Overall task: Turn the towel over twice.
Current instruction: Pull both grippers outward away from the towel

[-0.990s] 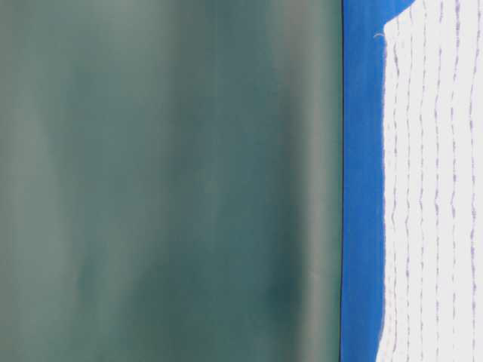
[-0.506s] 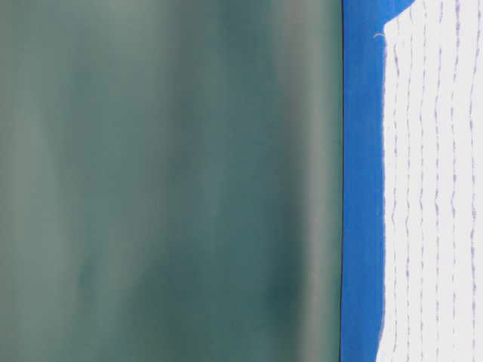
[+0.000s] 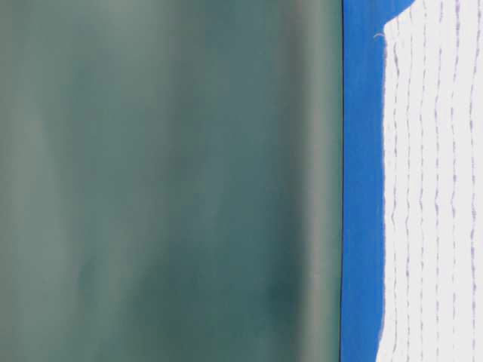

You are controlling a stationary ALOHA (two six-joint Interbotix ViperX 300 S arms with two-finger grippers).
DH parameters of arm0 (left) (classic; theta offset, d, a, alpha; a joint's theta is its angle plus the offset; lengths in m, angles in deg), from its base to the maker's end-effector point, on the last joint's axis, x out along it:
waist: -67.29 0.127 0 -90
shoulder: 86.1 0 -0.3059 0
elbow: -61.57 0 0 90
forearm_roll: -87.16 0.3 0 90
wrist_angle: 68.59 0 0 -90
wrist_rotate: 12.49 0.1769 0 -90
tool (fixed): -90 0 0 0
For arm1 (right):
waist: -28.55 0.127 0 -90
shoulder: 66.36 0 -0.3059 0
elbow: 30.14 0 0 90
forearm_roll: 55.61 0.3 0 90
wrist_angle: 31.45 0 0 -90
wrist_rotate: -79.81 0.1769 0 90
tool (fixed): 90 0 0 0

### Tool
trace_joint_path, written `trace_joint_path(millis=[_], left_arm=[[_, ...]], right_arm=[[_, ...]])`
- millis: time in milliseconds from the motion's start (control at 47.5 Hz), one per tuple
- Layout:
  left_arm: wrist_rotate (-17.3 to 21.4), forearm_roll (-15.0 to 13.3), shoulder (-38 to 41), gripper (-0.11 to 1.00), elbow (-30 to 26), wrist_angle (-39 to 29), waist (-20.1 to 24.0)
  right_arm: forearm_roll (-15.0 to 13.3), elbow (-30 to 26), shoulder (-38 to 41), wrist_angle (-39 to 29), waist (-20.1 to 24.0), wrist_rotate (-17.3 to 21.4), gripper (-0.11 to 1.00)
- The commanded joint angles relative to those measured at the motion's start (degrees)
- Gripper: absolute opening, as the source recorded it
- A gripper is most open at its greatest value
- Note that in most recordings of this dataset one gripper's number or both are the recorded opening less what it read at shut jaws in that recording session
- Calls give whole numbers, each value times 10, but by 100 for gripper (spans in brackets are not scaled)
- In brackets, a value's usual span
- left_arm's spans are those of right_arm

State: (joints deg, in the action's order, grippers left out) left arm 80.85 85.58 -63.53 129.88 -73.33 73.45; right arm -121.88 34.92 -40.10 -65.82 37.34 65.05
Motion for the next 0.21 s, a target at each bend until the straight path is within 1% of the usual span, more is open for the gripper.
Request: trace_joint_path(millis=[0,190], left_arm=[[0,-3,4,59,-1,20,1],[-1,-2,4,59,2,23,1]], right_arm=[[-4,-4,4,1,0,7,41],[-4,3,18,10,0,18,41]])
